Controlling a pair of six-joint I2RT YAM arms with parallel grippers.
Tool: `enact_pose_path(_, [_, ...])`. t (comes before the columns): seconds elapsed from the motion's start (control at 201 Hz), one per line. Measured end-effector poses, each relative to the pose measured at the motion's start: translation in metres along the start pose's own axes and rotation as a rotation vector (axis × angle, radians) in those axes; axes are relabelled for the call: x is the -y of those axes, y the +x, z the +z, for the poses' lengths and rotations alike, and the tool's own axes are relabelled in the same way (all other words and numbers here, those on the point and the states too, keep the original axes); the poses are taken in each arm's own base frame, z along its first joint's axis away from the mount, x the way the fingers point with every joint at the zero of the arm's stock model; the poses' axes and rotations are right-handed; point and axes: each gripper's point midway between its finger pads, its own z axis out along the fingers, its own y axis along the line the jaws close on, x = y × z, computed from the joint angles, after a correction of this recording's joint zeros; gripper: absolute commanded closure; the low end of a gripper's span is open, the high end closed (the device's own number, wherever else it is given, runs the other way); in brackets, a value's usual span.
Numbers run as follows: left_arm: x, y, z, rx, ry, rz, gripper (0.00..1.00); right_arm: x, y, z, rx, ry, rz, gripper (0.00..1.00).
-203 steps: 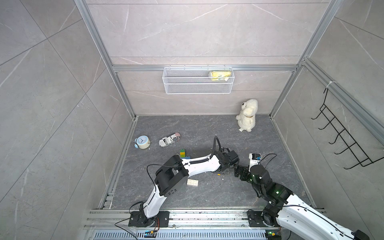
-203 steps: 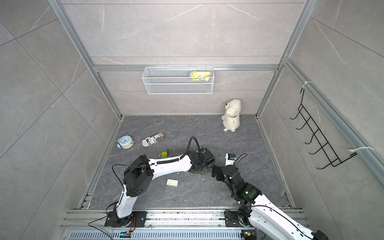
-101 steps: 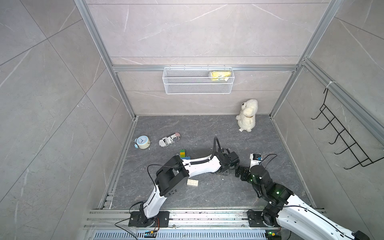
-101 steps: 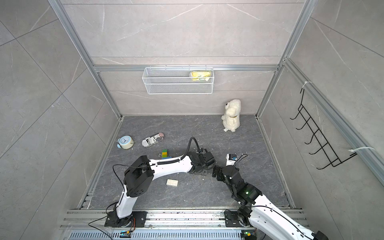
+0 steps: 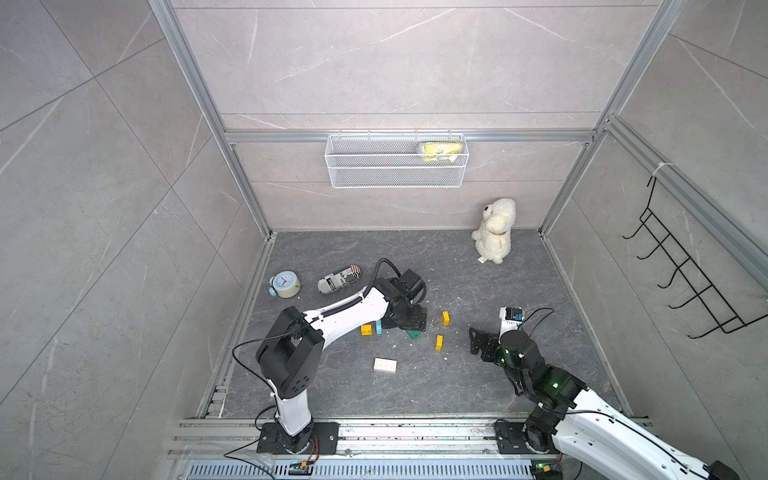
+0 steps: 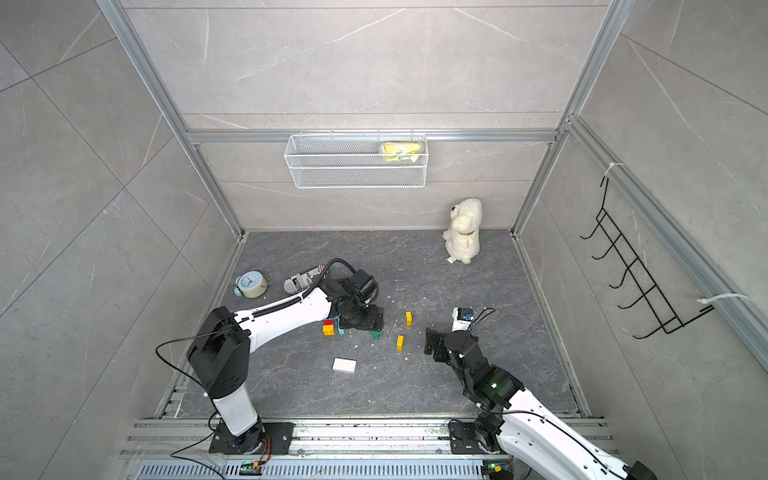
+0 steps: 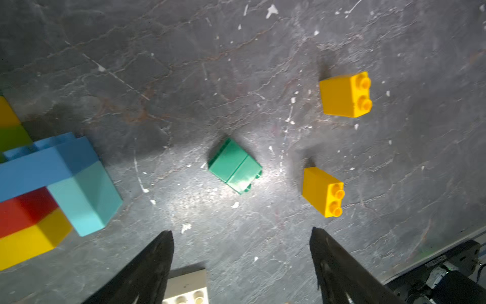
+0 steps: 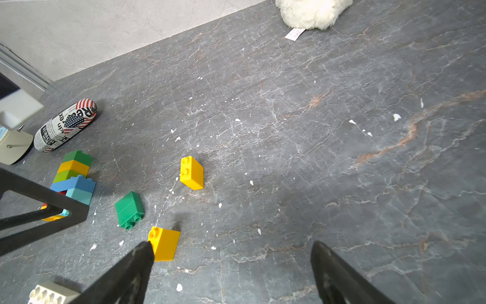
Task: Assemble the letter h with lego
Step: Adjust the lego brick at the center of the board.
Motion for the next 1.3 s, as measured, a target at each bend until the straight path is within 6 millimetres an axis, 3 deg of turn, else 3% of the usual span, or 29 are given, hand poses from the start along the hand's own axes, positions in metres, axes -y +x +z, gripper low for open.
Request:
enact_pose_path(0.234, [-0.005,0.003,0.024,-0.075,-0.016,0.169,0.15,-0.001,0.004,0.002,-0.019,0.000,-0.007,0.04])
enact_pose_path(0.443, [-0.003,-0.005,0.046,-0.114,-0.032,0.256,0.18,-0.002,0.011,0.006,-0.052,-0.005,-0.019,0.04])
enact_pose_path(0.662, [-0.001,-0.011,0.050,-0.132,-0.036,0.300,0.24,-0.006,0.015,0.008,-0.072,-0.023,-0.029,0.05])
enact_pose_path(0.866, [-0.011,-0.004,0.059,-0.172,-0.071,0.326,0.25,-0.007,0.016,0.008,-0.076,-0.029,-0.028,0.05])
enact_pose_path(1.299, [-0.015,-0.002,0.067,-0.189,-0.086,0.323,0.40,-0.008,0.016,0.008,-0.080,-0.036,-0.028,0.05])
